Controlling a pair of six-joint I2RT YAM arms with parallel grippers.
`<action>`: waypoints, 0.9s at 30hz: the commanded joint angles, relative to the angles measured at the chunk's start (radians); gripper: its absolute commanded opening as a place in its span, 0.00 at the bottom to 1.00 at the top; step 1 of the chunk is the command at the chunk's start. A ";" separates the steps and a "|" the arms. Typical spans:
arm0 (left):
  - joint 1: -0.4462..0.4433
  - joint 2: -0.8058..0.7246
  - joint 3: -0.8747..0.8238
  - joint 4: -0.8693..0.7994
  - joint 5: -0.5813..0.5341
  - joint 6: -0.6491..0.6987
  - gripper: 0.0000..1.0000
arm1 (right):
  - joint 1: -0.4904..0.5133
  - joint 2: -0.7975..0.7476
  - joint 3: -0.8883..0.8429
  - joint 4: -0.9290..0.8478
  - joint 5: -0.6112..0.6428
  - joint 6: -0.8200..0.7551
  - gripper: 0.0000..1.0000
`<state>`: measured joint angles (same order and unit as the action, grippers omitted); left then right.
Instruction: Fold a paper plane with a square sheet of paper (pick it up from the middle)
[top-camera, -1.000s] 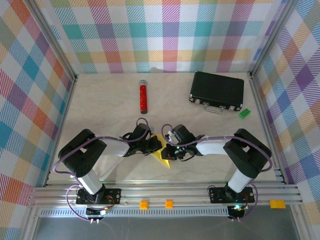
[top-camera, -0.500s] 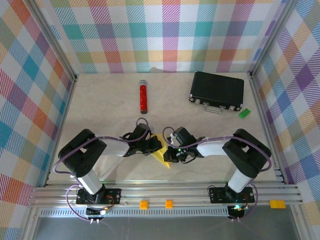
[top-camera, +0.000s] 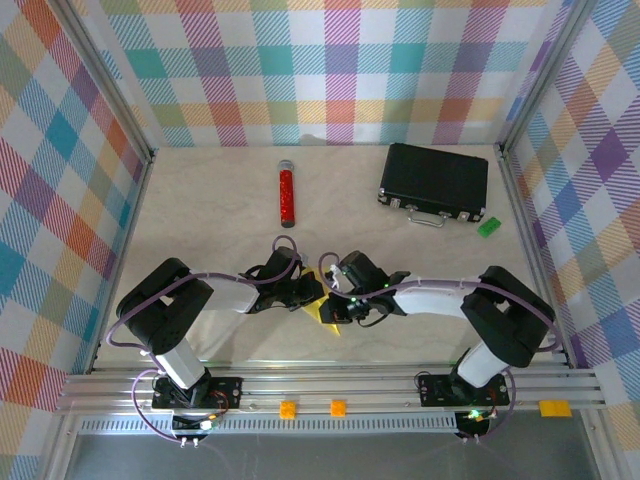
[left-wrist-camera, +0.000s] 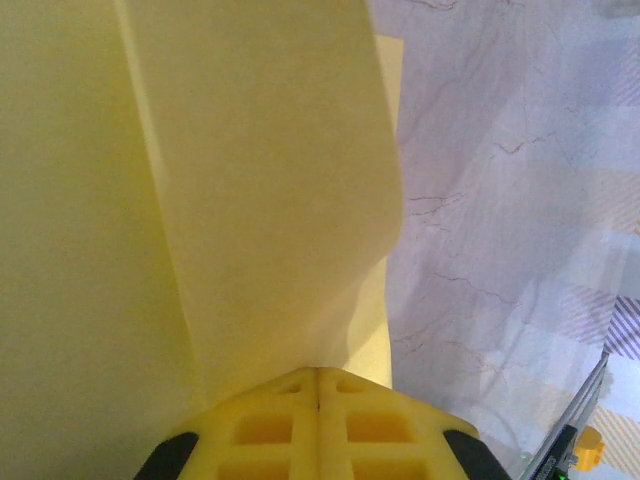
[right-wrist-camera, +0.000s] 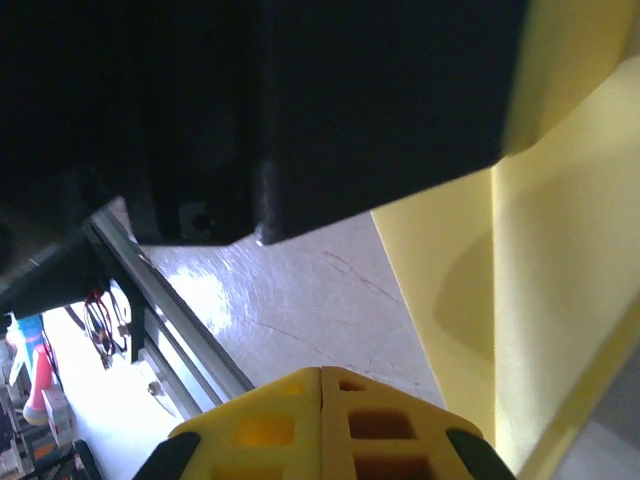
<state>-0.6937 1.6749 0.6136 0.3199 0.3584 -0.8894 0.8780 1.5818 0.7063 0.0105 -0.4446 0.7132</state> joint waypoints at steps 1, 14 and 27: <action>-0.007 0.032 -0.013 -0.104 -0.031 0.027 0.00 | 0.004 0.034 -0.001 -0.036 0.031 -0.010 0.05; -0.007 0.038 -0.011 -0.104 -0.027 0.030 0.00 | -0.026 0.066 -0.090 0.113 -0.026 0.052 0.05; -0.007 0.035 -0.023 -0.102 -0.039 0.029 0.00 | -0.031 0.062 -0.208 0.231 -0.046 0.127 0.05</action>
<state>-0.6937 1.6749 0.6144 0.3180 0.3584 -0.8810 0.8474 1.6352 0.5507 0.2478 -0.4839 0.8032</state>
